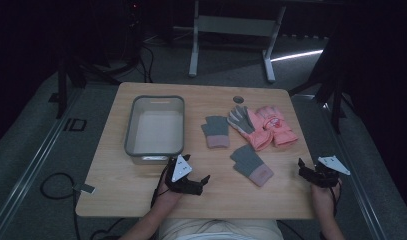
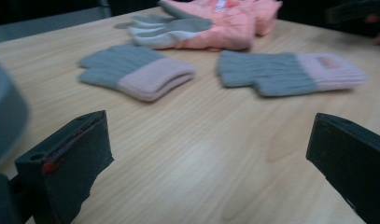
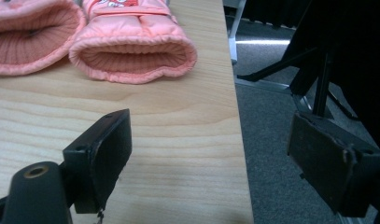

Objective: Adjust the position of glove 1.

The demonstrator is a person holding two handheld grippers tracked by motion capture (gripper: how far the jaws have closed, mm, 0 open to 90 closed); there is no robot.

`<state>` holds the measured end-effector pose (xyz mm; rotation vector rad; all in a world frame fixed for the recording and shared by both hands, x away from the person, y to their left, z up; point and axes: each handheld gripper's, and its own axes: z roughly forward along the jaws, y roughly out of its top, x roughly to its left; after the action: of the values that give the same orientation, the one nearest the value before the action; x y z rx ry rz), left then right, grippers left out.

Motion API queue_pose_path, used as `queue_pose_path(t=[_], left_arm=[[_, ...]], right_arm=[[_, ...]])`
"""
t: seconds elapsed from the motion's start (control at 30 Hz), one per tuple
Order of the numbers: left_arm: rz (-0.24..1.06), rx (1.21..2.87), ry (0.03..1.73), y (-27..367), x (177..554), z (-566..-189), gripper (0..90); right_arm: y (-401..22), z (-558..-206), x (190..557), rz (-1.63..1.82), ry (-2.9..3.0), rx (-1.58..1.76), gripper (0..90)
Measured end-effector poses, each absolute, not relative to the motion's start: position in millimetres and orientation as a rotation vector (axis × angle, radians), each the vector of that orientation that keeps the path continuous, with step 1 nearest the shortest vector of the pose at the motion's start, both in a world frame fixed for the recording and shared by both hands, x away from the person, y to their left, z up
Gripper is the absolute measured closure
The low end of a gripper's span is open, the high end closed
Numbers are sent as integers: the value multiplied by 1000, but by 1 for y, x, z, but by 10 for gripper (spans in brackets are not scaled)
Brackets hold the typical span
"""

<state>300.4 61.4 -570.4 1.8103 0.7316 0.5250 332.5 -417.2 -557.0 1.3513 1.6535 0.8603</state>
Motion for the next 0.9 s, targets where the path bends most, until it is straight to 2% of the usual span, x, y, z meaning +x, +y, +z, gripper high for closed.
queue_pose_path(t=[0.4,0.57,0.73,0.9], left_arm=[[557,1843,799,61,301,-570,0],[528,1848,801,62,302,-570,14],[568,1837,807,62,299,-570,10],[532,1832,799,63,300,-570,10]], right_arm=[[-422,-557,333,872,1612,1404,141],[-423,-556,333,887,1621,1409,147],[-420,-557,334,855,1639,1396,147],[-416,-558,336,797,1660,1399,147]])
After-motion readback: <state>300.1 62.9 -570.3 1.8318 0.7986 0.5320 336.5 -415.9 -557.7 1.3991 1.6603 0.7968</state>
